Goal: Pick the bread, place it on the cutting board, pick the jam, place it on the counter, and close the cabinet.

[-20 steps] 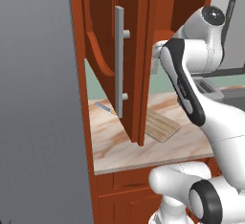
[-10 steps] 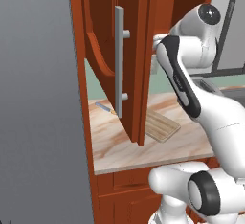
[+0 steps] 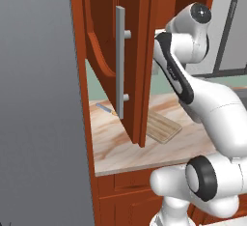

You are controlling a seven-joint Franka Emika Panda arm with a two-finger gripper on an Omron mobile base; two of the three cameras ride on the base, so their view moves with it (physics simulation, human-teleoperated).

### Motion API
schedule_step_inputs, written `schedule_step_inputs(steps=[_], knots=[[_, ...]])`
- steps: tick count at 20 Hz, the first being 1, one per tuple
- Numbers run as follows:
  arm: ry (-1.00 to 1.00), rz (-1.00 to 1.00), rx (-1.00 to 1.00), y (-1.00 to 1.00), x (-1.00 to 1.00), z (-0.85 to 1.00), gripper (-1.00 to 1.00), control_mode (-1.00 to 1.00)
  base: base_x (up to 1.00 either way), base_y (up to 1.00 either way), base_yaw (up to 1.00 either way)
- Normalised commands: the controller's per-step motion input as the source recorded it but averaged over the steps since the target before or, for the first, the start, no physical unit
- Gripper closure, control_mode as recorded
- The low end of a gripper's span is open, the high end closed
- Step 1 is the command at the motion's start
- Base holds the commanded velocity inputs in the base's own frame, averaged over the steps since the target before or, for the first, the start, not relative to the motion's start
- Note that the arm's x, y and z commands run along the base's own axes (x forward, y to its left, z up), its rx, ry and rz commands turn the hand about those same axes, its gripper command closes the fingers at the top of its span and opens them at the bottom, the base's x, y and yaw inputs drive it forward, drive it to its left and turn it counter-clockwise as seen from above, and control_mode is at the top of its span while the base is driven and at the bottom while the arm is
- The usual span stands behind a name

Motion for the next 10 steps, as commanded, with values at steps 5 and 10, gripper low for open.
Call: schedule_step_inputs(steps=[5,10], knots=[[0.0,0.0,0.0,0.0,0.49,0.05,-1.0,-1.0,0.0,0.0,0.0],[0.0,0.0,0.0,0.0,0.45,0.03,-1.0,-1.0,0.0,0.0,0.0]])
